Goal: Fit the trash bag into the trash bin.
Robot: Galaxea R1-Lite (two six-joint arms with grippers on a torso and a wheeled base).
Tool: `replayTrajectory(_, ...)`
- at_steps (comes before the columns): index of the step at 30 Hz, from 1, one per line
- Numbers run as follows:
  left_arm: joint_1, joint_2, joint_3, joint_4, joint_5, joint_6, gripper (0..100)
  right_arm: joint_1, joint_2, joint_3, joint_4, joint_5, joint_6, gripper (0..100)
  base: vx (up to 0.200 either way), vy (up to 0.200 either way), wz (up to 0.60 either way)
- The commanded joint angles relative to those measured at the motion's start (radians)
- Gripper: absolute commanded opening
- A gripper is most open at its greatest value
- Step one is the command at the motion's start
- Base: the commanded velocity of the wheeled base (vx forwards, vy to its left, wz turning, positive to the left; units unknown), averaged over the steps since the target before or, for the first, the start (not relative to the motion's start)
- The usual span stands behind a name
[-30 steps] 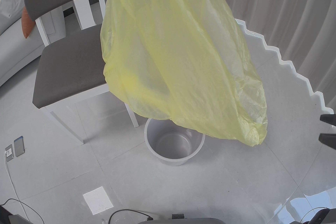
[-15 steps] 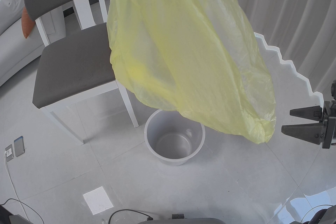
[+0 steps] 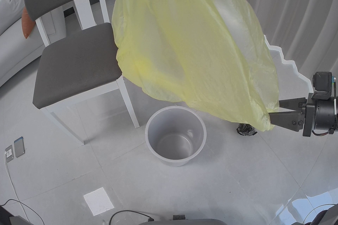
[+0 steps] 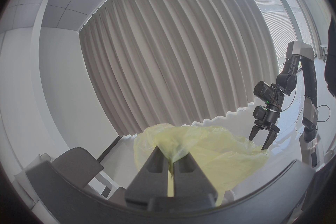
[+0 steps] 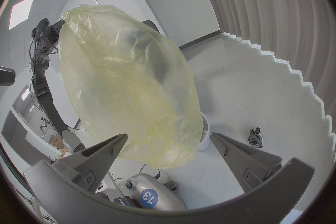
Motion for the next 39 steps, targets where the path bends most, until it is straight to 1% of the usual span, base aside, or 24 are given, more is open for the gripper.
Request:
replayTrajectory(1,-0.001,0.007,0.003,-0.013,0.0,0.0,0,0.0,0.043,-0.003,-0.005,-0.001,0.001,100,0.0,0.0,0.0)
replayTrajectory(6,-0.001,0.005,0.007,-0.018,0.0,0.0,0,0.0,0.053,-0.006,-0.016,-0.007,0.002,100,0.0,0.0,0.0)
replayTrajectory(10,-0.001,0.007,0.01,-0.019,-0.004,0.0,0,-0.003,0.069,-0.041,-0.019,-0.007,0.005,100,0.0,0.0,0.0)
replayTrajectory(14,-0.001,0.008,0.009,-0.019,-0.004,0.0,0,0.0,0.089,-0.066,-0.019,-0.026,0.005,100,0.0,0.0,0.0)
replayTrajectory(26,-0.001,0.007,0.007,-0.019,0.0,-0.002,0,0.002,0.117,-0.053,-0.019,-0.03,-0.002,100,0.0,0.0,0.0)
replayTrajectory(27,-0.001,0.005,0.009,-0.019,0.0,-0.002,0,0.002,0.112,-0.056,-0.019,-0.03,-0.002,0,0.0,0.0,0.0)
replayTrajectory(31,0.0,0.003,0.01,-0.019,-0.001,-0.003,0,0.0,0.111,-0.061,-0.013,-0.037,-0.002,0,0.0,0.0,0.0)
replayTrajectory(35,0.013,0.011,0.012,-0.019,-0.001,-0.014,0,-0.001,0.109,-0.064,-0.011,-0.058,-0.005,0,0.0,0.0,0.0)
replayTrajectory(38,0.053,0.014,0.038,-0.021,0.002,-0.045,0,-0.001,0.117,-0.066,-0.011,-0.066,-0.005,0,0.0,0.0,0.0)
replayTrajectory(39,0.077,0.014,0.055,-0.027,0.002,-0.065,0,-0.001,0.119,-0.067,-0.016,-0.067,-0.005,0,0.0,0.0,0.0)
